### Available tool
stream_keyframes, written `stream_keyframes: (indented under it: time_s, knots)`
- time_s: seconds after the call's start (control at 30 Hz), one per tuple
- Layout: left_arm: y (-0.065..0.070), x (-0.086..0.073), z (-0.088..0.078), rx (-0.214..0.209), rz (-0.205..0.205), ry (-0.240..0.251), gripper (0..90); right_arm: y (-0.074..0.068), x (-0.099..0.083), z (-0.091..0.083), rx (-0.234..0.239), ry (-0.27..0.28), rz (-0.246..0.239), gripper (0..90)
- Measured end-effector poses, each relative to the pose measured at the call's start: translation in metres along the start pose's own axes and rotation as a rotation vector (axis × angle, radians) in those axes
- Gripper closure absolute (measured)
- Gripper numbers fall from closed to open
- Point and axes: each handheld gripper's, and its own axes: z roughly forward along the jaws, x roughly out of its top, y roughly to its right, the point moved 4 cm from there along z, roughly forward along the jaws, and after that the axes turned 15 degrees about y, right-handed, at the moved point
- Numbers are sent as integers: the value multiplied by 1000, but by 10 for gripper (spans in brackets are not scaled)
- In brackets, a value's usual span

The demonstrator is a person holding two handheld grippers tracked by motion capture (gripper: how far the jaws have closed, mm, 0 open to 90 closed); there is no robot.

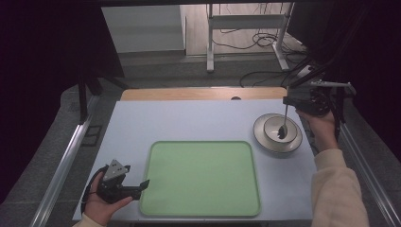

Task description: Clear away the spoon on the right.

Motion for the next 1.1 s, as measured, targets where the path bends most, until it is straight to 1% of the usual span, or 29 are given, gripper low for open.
stream_keyframes:
  time_s: [0.03, 0.07, 0.1, 0.13, 0.17, 0.2, 0.23, 0.27, 0.37, 0.4, 0.63, 0.67, 0.73, 0.77, 0.8, 0.9, 1.03, 1.1]
  knots:
    - [0, 0, 0, 0, 0, 0, 131, 0, 0, 0, 0, 0, 0, 881]
    - [0, 0, 0, 1, 0, 0, 131, -3, 2, -3, 6, 11, -3, 882]
    - [0, 0, 0, 1, 0, 0, 131, -3, 2, -3, 6, 11, -3, 882]
    - [0, 0, 0, 2, -1, 2, 131, -7, 4, -5, 11, 18, -4, 881]
    - [0, 0, 0, 2, -1, 2, 130, -7, 4, -5, 11, 18, -4, 881]
    - [0, 0, -1, 3, 0, 1, 131, -12, 5, -8, 16, 27, -3, 882]
    - [0, 0, -1, 3, 0, 1, 131, -12, 5, -8, 16, 27, -3, 882]
    - [0, 0, -1, 3, 1, 1, 130, -16, 6, -10, 19, 39, -2, 882]
    - [0, 0, -1, 4, 1, 0, 130, -20, 7, -12, 13, 48, 9, 881]
    - [0, 0, -1, 5, 1, 0, 130, -24, 7, -13, 8, 47, 20, 881]
    - [0, 0, -1, 7, 1, 1, 131, -33, 5, -15, 14, 39, 38, 881]
    - [0, 0, -1, 8, 0, 0, 131, -35, 5, -16, 14, 46, 40, 882]
    - [0, 0, -1, 8, 0, 0, 131, -41, 6, -20, 25, 81, 38, 881]
    - [0, 0, -1, 8, 0, 0, 131, -41, 6, -20, 25, 81, 38, 881]
    - [0, 0, -1, 7, 0, -1, 131, -45, 5, -22, 36, 98, 45, 881]
    - [0, 0, -1, 9, -1, -1, 131, -49, 4, -24, 36, 104, 47, 881]
    - [0, 0, -2, 12, -3, 2, 131, -54, 0, -26, 48, 105, 65, 881]
    - [-1, 0, -2, 12, -5, 0, 131, -58, -1, -28, 52, 129, 59, 882]
